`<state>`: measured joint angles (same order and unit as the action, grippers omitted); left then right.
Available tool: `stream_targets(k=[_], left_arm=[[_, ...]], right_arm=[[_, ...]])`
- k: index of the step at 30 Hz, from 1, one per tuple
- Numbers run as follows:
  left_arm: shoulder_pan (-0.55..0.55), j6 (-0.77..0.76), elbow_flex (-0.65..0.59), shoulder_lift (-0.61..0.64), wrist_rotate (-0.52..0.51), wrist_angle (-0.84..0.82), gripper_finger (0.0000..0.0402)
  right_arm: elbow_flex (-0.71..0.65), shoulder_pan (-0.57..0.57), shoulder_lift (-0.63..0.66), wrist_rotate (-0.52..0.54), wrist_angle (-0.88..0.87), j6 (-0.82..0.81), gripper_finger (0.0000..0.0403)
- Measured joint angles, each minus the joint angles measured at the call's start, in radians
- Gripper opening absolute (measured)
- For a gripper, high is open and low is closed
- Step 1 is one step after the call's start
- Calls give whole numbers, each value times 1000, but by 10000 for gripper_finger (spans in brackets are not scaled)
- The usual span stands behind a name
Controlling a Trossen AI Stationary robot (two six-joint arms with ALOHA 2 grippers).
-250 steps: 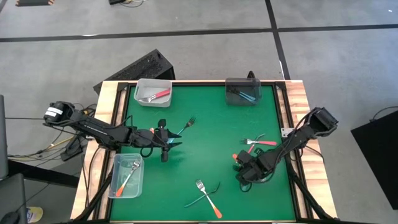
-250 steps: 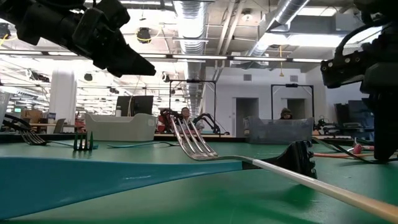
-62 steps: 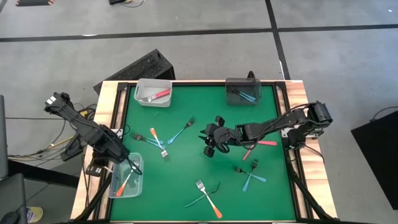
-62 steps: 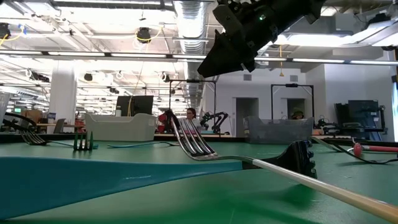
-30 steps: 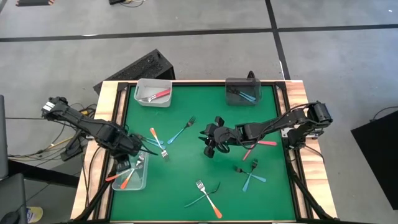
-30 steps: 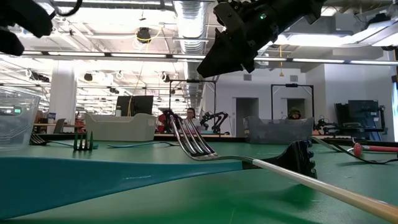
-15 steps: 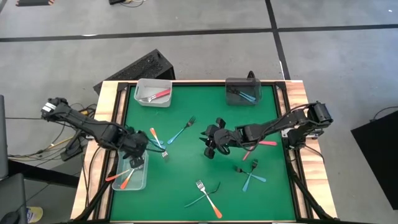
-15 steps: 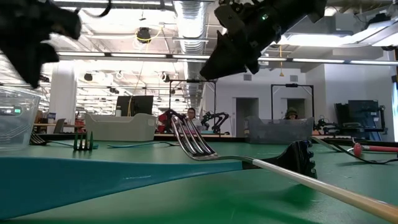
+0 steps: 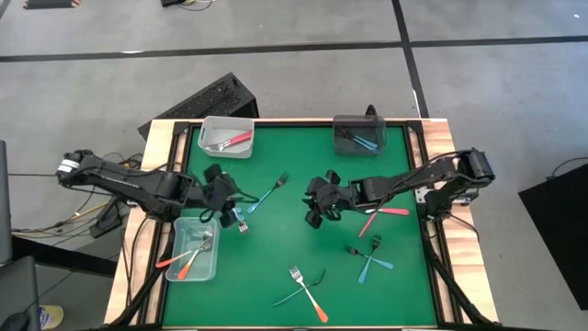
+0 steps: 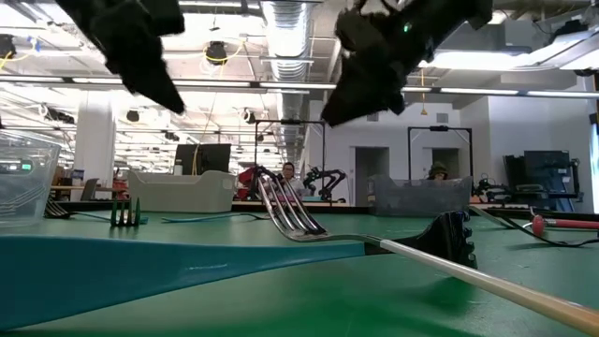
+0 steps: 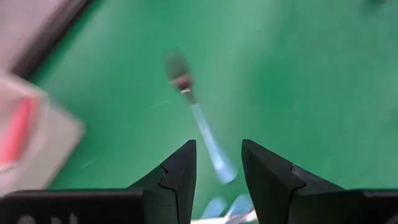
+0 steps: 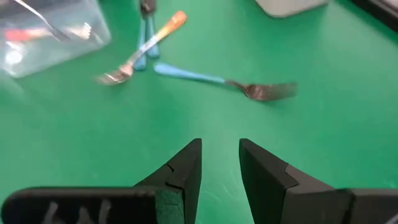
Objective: Sort silverware by color (type)
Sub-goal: Put the blue fork into the black bin
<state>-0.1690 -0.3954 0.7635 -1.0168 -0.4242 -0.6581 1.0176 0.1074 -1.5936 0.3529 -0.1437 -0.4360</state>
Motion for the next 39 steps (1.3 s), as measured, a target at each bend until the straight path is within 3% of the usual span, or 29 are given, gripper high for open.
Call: stream_targets(k=[6, 12, 17, 23, 27, 39], left_arm=[[118, 72, -202, 1, 169, 457, 116], [248, 145, -247, 31, 184, 668, 120], [377, 216, -247, 41, 184, 678, 144], [488, 256, -247, -29, 181, 676, 186], [514, 219, -247, -85, 182, 676, 198], [488, 121, -247, -130, 182, 704, 197]], right_arm=[[1, -35, 40, 38, -87, -11, 133], [1, -114, -1, 90, -64, -28, 133], [0, -196, -77, 43, 13, -28, 133], [0, -287, -193, -106, 194, -14, 133], [6, -331, -262, -163, 294, -36, 133], [147, -364, -401, -253, 289, -27, 133]])
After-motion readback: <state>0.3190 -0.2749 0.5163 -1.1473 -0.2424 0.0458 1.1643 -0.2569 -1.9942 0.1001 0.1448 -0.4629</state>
